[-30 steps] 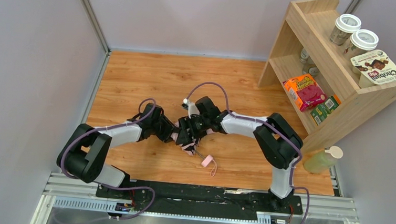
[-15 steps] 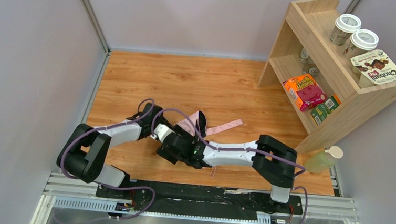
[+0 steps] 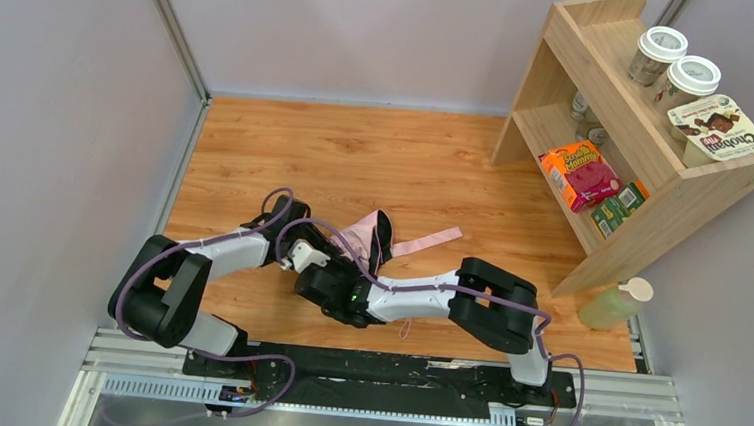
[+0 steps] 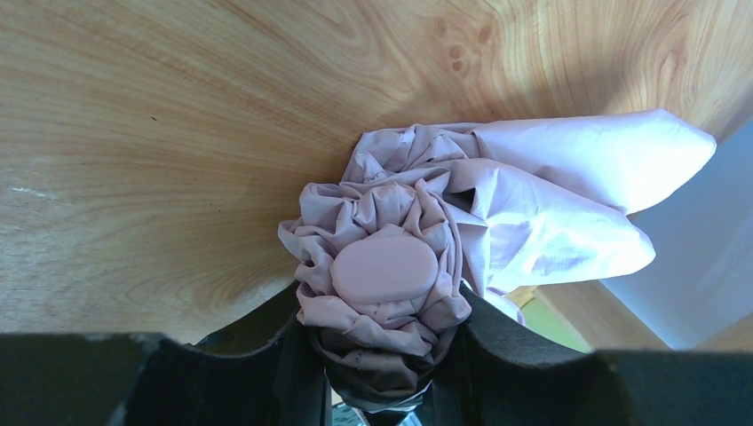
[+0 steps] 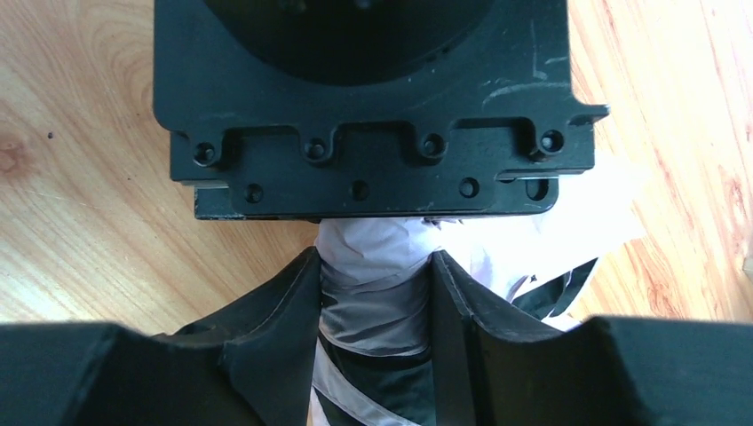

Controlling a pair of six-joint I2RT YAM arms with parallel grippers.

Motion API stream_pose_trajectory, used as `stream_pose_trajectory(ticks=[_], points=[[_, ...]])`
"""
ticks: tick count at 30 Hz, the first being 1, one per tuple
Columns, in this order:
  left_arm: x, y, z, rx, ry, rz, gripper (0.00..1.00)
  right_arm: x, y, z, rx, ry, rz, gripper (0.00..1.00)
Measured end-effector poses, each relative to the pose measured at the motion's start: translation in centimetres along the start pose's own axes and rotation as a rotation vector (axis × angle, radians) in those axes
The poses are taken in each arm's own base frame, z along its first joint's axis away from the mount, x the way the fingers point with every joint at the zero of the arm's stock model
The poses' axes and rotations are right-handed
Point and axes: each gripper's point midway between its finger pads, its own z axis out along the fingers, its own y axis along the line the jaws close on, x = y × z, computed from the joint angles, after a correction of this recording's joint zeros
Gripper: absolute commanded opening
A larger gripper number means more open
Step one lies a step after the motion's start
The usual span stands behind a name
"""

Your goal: Put away the umbrella

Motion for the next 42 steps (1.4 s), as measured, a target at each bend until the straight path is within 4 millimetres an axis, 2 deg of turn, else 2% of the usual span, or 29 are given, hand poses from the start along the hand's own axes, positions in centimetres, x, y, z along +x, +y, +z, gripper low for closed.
stream_pose_trajectory(ticks=[1,2,4,5,8,12,15,17,20,21,22,23,24,25,27,30,34,37,42], points=[[0.0,0.0,0.0,0.0,0.0,0.001,0.0,0.0,0.0,0.0,-0.002,0.001,0.005,0.06],[0.0,0.0,0.0,0.001,-0.001,0.002,0.0,0.1,0.1,0.0,-0.004,0.002,0.007,0.19],[0.0,0.0,0.0,0.002,-0.003,0.002,0.0,0.2,0.2,0.1,-0.013,0.005,0.007,0.59],[0.0,0.0,0.0,0.002,-0.003,0.002,0.0,0.2,0.2,0.1,-0.018,0.007,0.008,0.67],[0.0,0.0,0.0,0.001,0.0,0.0,0.0,0.8,0.7,0.4,-0.066,0.018,0.027,0.77],[0.3,0.1,-0.1,-0.001,0.013,0.0,0.0,1.0,-0.6,1.0,-0.113,0.03,0.119,0.82],[0.3,0.1,-0.1,0.0,0.014,0.0,0.0,1.1,-1.3,1.7,-0.128,0.043,0.164,0.75],[0.3,0.1,-0.1,0.001,0.013,0.0,0.0,1.0,-1.1,2.0,-0.14,0.053,0.167,0.58],[-0.1,-0.1,-0.2,0.009,-0.004,-0.005,0.0,0.7,-0.2,2.2,-0.172,0.06,0.18,0.01],[-0.2,-0.1,-0.2,0.01,-0.006,-0.003,0.0,0.7,0.1,2.2,-0.182,0.06,0.185,0.0],[-0.2,0.0,-0.2,0.007,-0.007,0.004,0.1,0.7,0.2,2.2,-0.191,0.06,0.187,0.0],[-0.3,0.0,-0.2,0.005,-0.01,0.009,0.17,0.7,0.3,2.2,-0.196,0.061,0.191,0.0],[-0.3,0.0,-0.2,0.004,-0.015,0.016,0.37,0.8,0.4,2.1,-0.209,0.062,0.199,0.0],[-0.4,0.1,-0.2,0.003,-0.02,0.022,0.46,0.9,0.5,2.2,-0.229,0.064,0.213,0.0],[-0.5,0.0,-0.2,0.005,-0.029,0.03,0.78,1.0,0.6,2.2,-0.285,0.063,0.26,0.0],[-0.8,-0.8,-0.8,0.036,-0.059,0.081,0.78,1.3,0.5,2.3,-0.401,0.055,0.377,0.0],[-1.8,-0.5,-1.5,0.052,-0.134,0.131,0.79,1.7,0.5,2.5,-0.614,0.032,0.558,0.0],[-1.9,-0.6,-1.9,0.111,-0.163,0.156,0.79,1.1,0.7,2.2,-0.795,-0.015,0.685,0.0],[-1.7,-1.0,-1.2,0.141,-0.147,0.162,0.79,0.6,0.7,1.5,-1.015,-0.034,0.826,0.0]])
